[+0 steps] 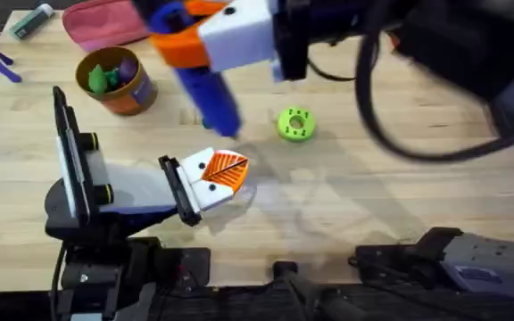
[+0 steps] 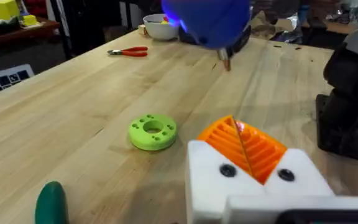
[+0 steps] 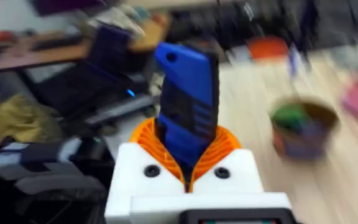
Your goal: Pick up the gripper from the table and insert it into the empty holder that is missing its gripper. Then pick up a screw, insert it into the mounting hole, and use the screwdriver to tighten it. Finally, clean up the table by picking up the vegetable and placing it into the bucket.
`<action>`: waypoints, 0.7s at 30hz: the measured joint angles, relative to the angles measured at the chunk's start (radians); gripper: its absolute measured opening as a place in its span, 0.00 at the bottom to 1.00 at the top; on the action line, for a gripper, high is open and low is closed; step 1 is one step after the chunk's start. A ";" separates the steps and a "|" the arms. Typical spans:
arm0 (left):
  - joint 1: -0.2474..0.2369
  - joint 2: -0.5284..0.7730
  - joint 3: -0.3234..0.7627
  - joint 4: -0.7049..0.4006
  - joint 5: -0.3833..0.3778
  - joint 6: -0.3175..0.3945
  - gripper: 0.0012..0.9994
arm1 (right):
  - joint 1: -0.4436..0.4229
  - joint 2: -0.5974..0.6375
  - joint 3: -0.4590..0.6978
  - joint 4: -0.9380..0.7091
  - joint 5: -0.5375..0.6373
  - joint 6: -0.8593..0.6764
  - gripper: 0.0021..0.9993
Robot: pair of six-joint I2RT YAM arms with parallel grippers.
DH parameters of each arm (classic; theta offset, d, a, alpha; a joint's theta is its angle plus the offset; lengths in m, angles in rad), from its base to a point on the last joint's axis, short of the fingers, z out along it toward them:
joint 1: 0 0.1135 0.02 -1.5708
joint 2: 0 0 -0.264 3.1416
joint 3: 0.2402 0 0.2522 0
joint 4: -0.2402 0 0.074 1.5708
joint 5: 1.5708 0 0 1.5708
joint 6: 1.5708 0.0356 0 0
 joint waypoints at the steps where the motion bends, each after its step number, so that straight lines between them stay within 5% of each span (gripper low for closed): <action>1: 0.000 0.000 0.000 0.000 0.000 0.000 0.02 | -0.015 0.000 0.037 -0.132 0.032 -0.041 0.02; 7: 0.000 0.000 0.000 0.000 0.000 0.000 0.02 | -0.090 0.000 0.242 -0.686 0.323 -0.303 0.02; 21: 0.000 0.000 0.000 0.000 -0.001 0.000 0.02 | -0.183 0.062 0.301 -1.085 0.966 -0.765 0.02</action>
